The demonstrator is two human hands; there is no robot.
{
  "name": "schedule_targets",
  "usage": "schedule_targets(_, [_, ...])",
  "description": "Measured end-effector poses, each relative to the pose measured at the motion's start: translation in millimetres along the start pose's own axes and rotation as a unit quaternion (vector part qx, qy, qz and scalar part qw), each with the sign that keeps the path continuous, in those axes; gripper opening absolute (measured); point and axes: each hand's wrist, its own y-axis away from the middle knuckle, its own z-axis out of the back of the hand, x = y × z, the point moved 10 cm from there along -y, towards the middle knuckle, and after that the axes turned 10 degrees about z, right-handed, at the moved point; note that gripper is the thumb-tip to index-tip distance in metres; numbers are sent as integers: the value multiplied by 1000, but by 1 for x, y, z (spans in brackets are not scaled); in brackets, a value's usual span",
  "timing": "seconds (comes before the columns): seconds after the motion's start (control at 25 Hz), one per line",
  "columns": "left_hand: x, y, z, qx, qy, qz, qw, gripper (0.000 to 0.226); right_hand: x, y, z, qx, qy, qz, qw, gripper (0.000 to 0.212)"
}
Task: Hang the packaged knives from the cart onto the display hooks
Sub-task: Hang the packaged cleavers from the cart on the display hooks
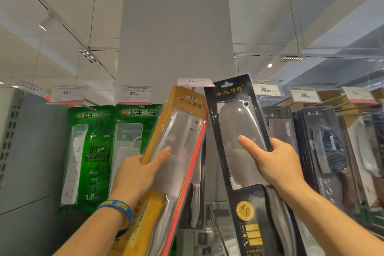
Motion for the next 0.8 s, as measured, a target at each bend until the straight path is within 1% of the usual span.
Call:
schedule_targets(0.08, [-1,0,-1,3,-11,-3,1000,85,-2,1,-3,4,1,-4,1000,113])
schedule_targets(0.16, [1,-4,-4,12,-6,13,1000,95,-4,3,-7,6,1,-11,1000,110])
schedule_targets(0.2, [3,-6,-5,13,-6,22,1000,96,-5,4,-9,6,2,-14,1000,108])
schedule_targets(0.44, [-2,-7,-10,13,18,18,1000,80,-5,11,-17,24,-13,-18,999,105])
schedule_targets(0.48, [-2,-9,-11,12,22,20,999,77,-3,12,-17,20,-16,-17,1000,100])
schedule_targets(0.6, [8,-19,-19,32,46,59,997,78,3,16,-14,0,1,-7,1000,71])
schedule_targets(0.64, [13,-22,-25,36,47,70,996,78,4,19,-15,-1,5,-8,1000,69])
schedule_targets(0.72, [20,-27,-43,45,53,85,994,76,-1,25,-19,3,3,-20,1000,71])
schedule_targets(0.8, [33,-32,-68,66,85,125,986,82,-7,32,-29,18,10,-26,999,82])
